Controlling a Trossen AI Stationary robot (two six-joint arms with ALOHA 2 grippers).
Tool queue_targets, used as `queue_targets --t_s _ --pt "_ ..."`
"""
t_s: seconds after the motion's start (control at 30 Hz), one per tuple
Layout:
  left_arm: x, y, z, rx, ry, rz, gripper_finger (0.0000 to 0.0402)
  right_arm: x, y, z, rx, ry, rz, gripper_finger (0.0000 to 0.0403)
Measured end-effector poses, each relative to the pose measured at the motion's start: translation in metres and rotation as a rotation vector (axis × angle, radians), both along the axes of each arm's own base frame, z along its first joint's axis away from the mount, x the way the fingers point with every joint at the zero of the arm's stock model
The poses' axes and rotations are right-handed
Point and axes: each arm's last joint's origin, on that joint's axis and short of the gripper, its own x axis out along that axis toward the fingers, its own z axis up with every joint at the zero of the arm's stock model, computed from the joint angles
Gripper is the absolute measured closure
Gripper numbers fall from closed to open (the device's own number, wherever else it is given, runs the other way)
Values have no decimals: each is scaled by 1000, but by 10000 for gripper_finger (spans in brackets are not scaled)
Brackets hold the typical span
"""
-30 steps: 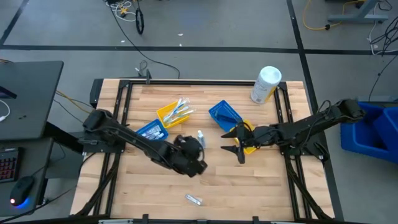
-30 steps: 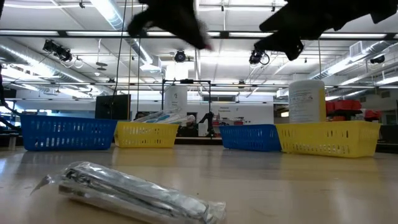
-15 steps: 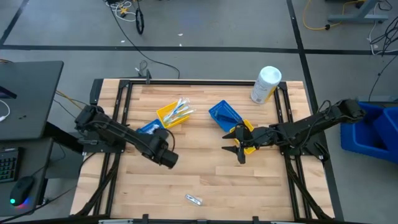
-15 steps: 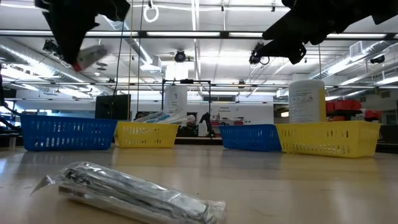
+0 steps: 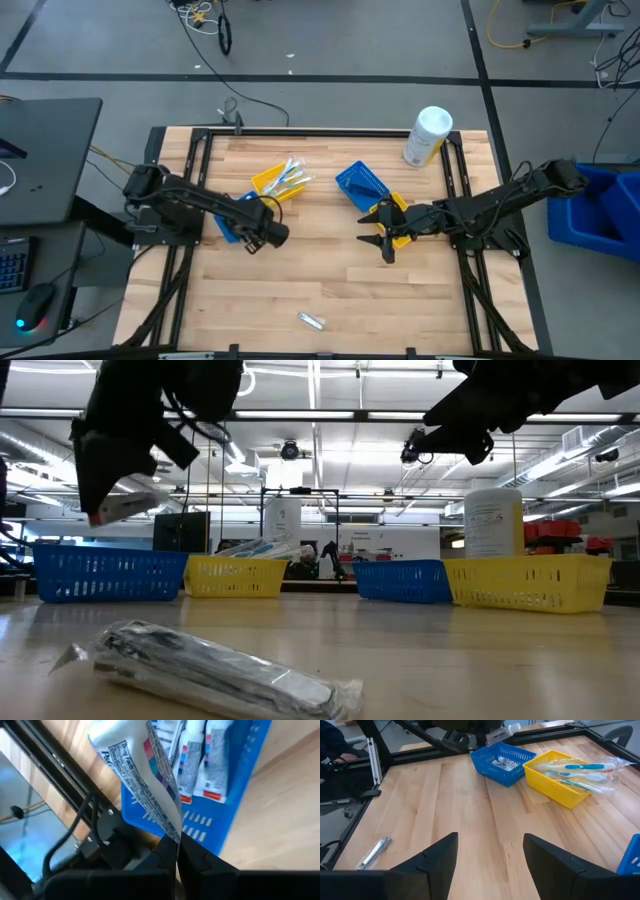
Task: Pick & Place Travel size toiletries
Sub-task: Put the toothpaste into the left blue bin
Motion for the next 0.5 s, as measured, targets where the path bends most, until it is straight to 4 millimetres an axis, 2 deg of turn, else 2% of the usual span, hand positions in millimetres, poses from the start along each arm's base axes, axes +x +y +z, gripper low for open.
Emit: queue_targets --t_s 0.3,0.5 --pt "-10 19 -43 -108 37 -86 376 0 0 -1 -4 7 1 179" --pt "-13 24 -48 -59 36 -61 358 0 0 -1 -23 12 9 174"
